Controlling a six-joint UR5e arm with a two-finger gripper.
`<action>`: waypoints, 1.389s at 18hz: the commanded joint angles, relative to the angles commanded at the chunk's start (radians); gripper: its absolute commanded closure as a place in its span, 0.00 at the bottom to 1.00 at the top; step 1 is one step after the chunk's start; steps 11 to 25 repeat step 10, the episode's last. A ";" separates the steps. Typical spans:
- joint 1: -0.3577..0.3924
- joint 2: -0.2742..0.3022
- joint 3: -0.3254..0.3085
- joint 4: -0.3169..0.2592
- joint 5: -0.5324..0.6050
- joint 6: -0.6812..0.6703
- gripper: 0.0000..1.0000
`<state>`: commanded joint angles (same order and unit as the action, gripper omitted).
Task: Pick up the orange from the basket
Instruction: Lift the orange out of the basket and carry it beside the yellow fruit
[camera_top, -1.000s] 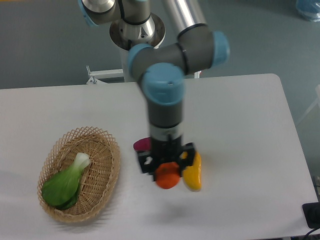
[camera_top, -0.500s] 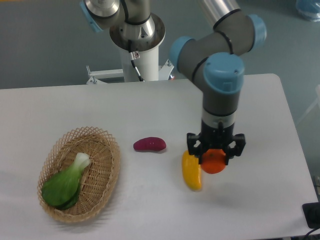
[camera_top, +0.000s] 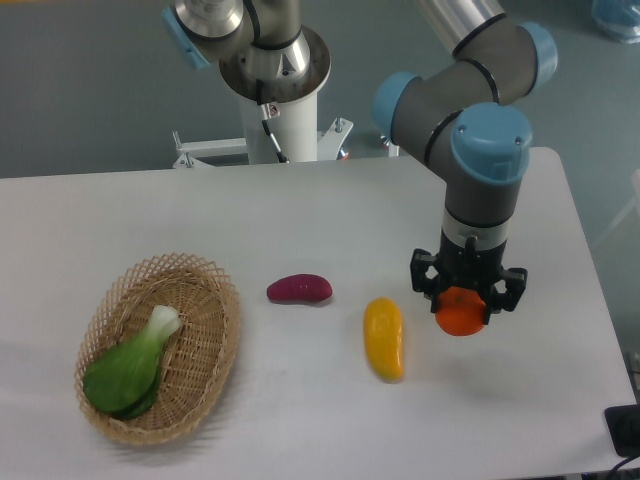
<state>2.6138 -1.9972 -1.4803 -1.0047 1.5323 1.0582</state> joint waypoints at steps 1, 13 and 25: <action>0.006 -0.005 0.015 -0.009 0.011 0.025 0.49; 0.029 -0.008 0.015 -0.012 0.014 0.080 0.49; 0.029 -0.008 0.015 -0.012 0.014 0.080 0.49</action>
